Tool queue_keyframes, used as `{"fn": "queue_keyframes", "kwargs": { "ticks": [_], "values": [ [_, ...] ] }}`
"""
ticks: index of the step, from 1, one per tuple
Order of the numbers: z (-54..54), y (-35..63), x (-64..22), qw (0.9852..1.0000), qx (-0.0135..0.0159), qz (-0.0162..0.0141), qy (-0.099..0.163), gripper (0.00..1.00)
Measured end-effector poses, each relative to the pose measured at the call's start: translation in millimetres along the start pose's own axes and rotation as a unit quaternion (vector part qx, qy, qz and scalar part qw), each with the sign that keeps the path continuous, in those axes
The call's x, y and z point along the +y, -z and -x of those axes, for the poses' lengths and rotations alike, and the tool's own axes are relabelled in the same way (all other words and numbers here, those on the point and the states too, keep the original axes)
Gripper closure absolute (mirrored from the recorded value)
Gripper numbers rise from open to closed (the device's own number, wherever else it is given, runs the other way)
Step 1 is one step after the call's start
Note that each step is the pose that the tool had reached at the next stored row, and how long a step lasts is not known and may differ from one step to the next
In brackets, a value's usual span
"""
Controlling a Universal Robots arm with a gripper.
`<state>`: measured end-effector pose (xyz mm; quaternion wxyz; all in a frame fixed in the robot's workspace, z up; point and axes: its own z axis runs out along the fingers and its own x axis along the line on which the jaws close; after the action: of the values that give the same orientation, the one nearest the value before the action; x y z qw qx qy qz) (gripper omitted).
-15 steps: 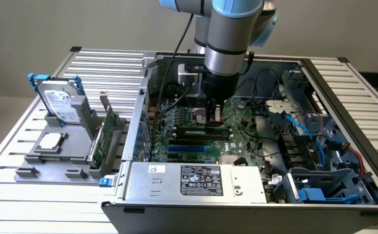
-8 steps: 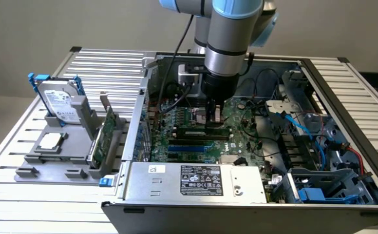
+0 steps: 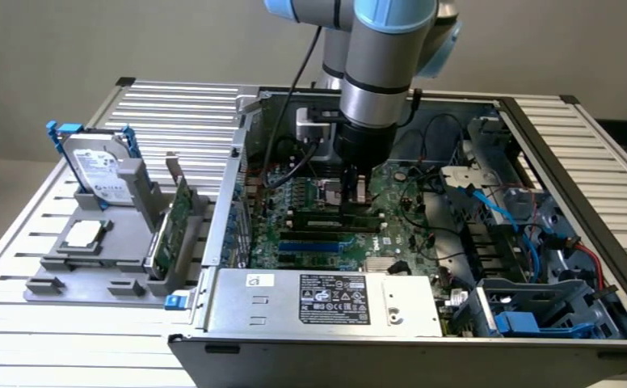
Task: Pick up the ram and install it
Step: 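Insert the ram into the slot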
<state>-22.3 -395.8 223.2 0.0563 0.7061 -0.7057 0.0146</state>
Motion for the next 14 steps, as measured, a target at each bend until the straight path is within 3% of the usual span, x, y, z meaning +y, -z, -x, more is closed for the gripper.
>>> {"fn": "queue_keyframes", "kwargs": {
  "ticks": [2,3,6,10,14],
  "values": [
    [0.0,0.0,0.0,1.0000,0.0000,0.0017,0.000,0.67],
    [0.0,0.0,-0.1,1.0000,0.0000,0.0028,0.000,0.67],
    [-0.2,2.0,0.1,1.0000,0.0000,0.0098,0.001,0.56],
    [-1.0,9.9,0.6,0.9999,0.0000,0.0152,0.001,0.56],
    [-2.5,25.2,1.5,0.9999,0.0000,0.0165,0.002,0.56]
  ]
}}
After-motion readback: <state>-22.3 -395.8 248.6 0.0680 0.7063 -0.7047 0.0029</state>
